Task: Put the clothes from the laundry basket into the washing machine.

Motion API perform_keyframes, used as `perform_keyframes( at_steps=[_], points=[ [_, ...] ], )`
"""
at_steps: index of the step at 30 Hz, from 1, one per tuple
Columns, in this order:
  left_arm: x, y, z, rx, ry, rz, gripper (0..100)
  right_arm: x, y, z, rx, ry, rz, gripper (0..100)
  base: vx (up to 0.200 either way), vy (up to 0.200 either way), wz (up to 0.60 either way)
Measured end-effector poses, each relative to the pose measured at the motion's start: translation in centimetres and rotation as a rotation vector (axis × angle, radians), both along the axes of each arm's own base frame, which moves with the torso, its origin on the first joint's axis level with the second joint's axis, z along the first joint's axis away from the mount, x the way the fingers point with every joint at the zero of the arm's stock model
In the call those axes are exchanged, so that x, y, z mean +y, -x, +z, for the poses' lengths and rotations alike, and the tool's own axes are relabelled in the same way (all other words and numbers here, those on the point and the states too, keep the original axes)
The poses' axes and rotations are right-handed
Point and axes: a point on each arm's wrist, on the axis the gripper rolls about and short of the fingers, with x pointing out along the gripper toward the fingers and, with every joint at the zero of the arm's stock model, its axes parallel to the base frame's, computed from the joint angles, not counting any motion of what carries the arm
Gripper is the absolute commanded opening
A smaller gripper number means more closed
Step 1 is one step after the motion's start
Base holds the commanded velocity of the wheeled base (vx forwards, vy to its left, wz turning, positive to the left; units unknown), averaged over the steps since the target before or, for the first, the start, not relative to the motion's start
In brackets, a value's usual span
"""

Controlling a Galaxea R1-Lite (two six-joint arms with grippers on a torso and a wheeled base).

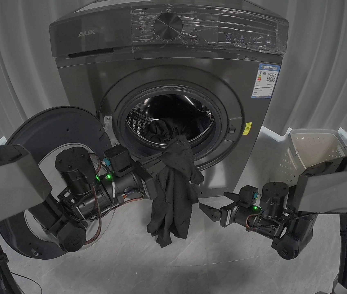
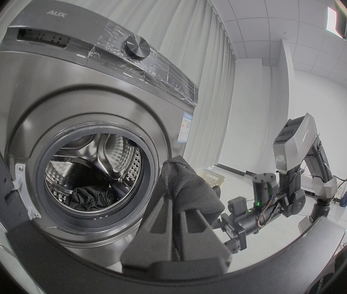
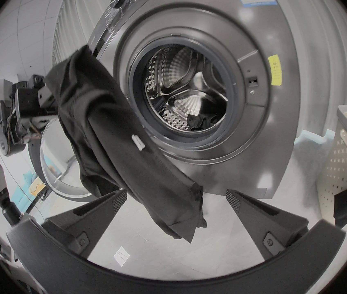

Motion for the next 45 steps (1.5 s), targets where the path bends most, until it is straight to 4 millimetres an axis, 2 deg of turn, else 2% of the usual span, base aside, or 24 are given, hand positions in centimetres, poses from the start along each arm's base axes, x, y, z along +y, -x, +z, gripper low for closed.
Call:
perform_keyframes(
  at_steps=[5, 18, 19, 25, 31, 34, 39, 45],
  points=[
    [0.2, 0.4, 0.6, -0.011, 0.007, -0.002, 0, 0.9, -0.6, -0.6, -0.007, -0.007, 0.034, 100, 0.000, 0.000, 0.00],
    [0.3, 0.8, 1.2, -0.022, 0.016, -0.007, 0, 2.5, -3.7, -2.7, -0.062, -0.017, 0.051, 100, 0.000, 0.000, 0.00],
    [0.3, 0.9, 1.3, -0.022, 0.017, -0.007, 0, 2.7, -4.0, -2.8, -0.073, -0.020, 0.051, 0, 0.000, 0.000, 0.00],
    [0.3, 1.1, 1.5, -0.020, 0.025, -0.011, 0, 3.4, -5.6, -3.2, -0.118, -0.037, 0.052, 0, 0.000, 0.000, 0.00],
    [0.6, 1.2, 1.2, -0.006, 0.019, -0.004, 0, 3.1, -5.7, -3.6, -0.109, -0.028, 0.041, 0, 0.000, 0.000, 0.00],
    [0.9, 1.1, 0.9, 0.009, 0.018, 0.011, 0, 2.4, -5.5, -3.2, -0.107, -0.021, 0.027, 0, 0.000, 0.000, 0.00],
    [1.8, 1.2, 0.8, 0.041, 0.030, 0.034, 0, 1.4, -4.6, -0.3, -0.135, -0.037, 0.013, 0, 0.000, 0.000, 0.00],
    [3.2, 1.8, 1.4, 0.072, 0.063, 0.060, 0, 0.1, -2.1, 4.3, -0.178, -0.068, 0.006, 0, 0.000, 0.000, 0.00]
  ],
)
